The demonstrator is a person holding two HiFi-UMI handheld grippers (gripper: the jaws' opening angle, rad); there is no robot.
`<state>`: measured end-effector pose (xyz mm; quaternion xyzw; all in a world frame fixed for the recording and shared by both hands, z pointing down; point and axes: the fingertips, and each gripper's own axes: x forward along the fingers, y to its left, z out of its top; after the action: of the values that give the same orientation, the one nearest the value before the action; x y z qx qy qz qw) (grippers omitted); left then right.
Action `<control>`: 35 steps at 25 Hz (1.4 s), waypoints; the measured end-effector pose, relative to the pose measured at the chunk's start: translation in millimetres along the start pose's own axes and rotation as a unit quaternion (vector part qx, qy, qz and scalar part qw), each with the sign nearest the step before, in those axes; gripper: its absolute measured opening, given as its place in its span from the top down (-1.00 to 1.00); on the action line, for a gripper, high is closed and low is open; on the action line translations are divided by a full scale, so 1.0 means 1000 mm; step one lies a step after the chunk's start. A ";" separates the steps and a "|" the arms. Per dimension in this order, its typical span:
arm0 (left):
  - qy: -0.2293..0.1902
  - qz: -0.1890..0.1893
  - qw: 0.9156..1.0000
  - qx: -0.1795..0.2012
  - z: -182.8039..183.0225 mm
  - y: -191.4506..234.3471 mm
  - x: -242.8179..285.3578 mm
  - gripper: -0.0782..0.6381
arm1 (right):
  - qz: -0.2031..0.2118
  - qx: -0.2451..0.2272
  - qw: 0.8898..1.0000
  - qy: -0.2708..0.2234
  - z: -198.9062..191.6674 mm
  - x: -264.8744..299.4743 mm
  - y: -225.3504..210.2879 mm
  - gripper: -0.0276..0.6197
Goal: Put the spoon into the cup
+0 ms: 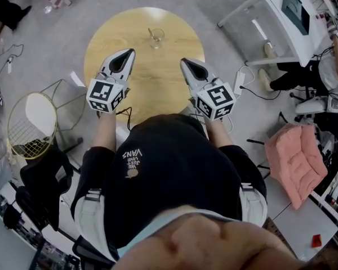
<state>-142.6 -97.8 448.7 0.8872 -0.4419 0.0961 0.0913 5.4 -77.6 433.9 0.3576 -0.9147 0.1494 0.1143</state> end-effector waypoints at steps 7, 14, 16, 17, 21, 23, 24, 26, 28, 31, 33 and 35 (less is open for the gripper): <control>-0.013 -0.006 1.000 -0.004 -0.001 0.000 -0.028 0.75 | 0.002 -0.004 1.000 -0.004 0.000 0.007 0.019 0.92; -0.022 -0.014 1.000 -0.003 0.001 -0.001 -0.043 0.75 | -0.002 -0.003 1.000 -0.007 -0.001 0.010 0.030 0.92; -0.025 -0.019 1.000 -0.003 0.001 -0.002 -0.047 0.75 | -0.004 -0.004 1.000 -0.009 -0.001 0.011 0.034 0.92; -0.026 -0.020 0.999 -0.003 0.001 -0.002 -0.049 0.75 | -0.005 -0.004 1.000 -0.010 -0.001 0.011 0.036 0.92; -0.034 -0.021 0.999 -0.005 0.003 -0.003 -0.057 0.75 | -0.010 -0.005 1.000 -0.013 -0.001 0.010 0.040 0.92; -0.037 -0.021 0.999 -0.007 0.004 -0.003 -0.061 0.75 | -0.011 -0.005 1.000 -0.013 -0.001 0.010 0.043 0.92; -0.038 -0.022 0.999 -0.007 0.005 -0.003 -0.063 0.75 | -0.012 -0.005 1.000 -0.013 -0.001 0.010 0.045 0.92; -0.039 -0.023 0.999 -0.007 0.004 -0.002 -0.066 0.75 | -0.012 -0.006 1.000 -0.014 -0.002 0.011 0.048 0.92; -0.039 -0.024 0.999 -0.007 0.003 -0.002 -0.070 0.75 | -0.012 -0.006 1.000 -0.014 -0.002 0.013 0.051 0.92; -0.038 -0.024 0.999 -0.008 0.002 -0.003 -0.074 0.75 | -0.010 -0.007 1.000 -0.015 -0.001 0.013 0.055 0.92; -0.038 -0.024 0.999 -0.009 0.001 -0.004 -0.075 0.75 | -0.009 -0.008 1.000 -0.015 -0.002 0.013 0.056 0.92; -0.039 -0.024 0.999 -0.010 0.000 -0.005 -0.077 0.75 | -0.008 -0.009 1.000 -0.015 -0.002 0.014 0.056 0.92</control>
<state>-183.8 -36.2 428.9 0.8995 -0.4250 0.0547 0.0850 -43.0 -45.6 429.4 0.3663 -0.9146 0.1351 0.1051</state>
